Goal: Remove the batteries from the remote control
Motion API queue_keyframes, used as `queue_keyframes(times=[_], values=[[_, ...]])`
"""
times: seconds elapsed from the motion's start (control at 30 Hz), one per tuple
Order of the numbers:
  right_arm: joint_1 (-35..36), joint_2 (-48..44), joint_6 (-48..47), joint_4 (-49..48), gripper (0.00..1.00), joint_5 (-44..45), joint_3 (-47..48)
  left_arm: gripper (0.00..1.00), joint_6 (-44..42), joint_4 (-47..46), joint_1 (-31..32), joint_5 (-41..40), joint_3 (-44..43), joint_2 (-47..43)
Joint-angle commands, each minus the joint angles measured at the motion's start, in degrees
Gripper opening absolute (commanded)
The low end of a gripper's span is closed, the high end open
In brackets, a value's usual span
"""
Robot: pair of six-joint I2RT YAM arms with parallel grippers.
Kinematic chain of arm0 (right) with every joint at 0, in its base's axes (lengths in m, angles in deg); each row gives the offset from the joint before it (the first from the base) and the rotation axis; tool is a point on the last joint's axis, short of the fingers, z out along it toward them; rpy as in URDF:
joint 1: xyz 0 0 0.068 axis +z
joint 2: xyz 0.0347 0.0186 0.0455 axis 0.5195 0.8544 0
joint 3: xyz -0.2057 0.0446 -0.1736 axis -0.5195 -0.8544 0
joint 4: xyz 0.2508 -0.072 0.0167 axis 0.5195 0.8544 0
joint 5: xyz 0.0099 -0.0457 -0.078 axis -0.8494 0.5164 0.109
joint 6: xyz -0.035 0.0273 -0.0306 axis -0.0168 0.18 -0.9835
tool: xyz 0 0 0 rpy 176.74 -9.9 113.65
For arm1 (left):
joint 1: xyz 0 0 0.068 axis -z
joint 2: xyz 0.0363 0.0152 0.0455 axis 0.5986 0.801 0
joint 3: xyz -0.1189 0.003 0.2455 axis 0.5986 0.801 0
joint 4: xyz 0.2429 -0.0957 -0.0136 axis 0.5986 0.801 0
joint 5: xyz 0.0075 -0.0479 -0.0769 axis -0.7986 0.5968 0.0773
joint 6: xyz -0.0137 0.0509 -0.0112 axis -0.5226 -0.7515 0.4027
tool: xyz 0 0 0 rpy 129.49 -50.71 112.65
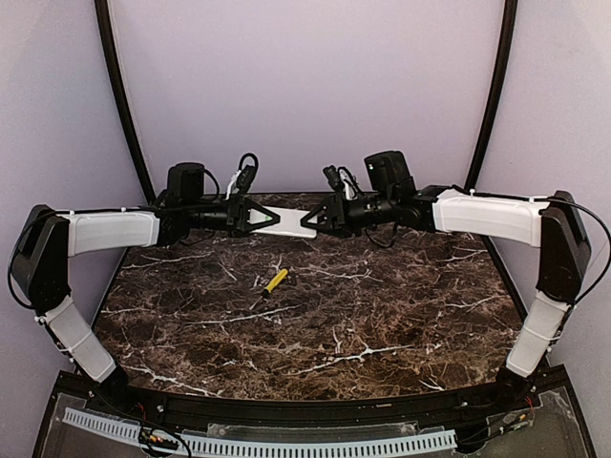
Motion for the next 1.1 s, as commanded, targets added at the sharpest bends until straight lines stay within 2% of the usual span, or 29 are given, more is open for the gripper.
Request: queue_keyframes(times=[0.0, 0.47, 1.07], values=[[1.0, 0.4, 0.4, -5.1, 0.37, -1.3, -0.2, 0.0, -0.9, 0.8, 0.0, 0.0, -1.4, -2.0], [1.3, 1.4, 0.9, -5.7, 0.39, -1.4, 0.1, 0.0, -0.8, 0.7, -0.1, -0.1, -1.4, -1.9], [1.7, 2.2, 0.9, -5.8, 0.28, -1.3, 0.3, 0.0, -0.8, 0.6, 0.1, 0.1, -1.4, -1.3]])
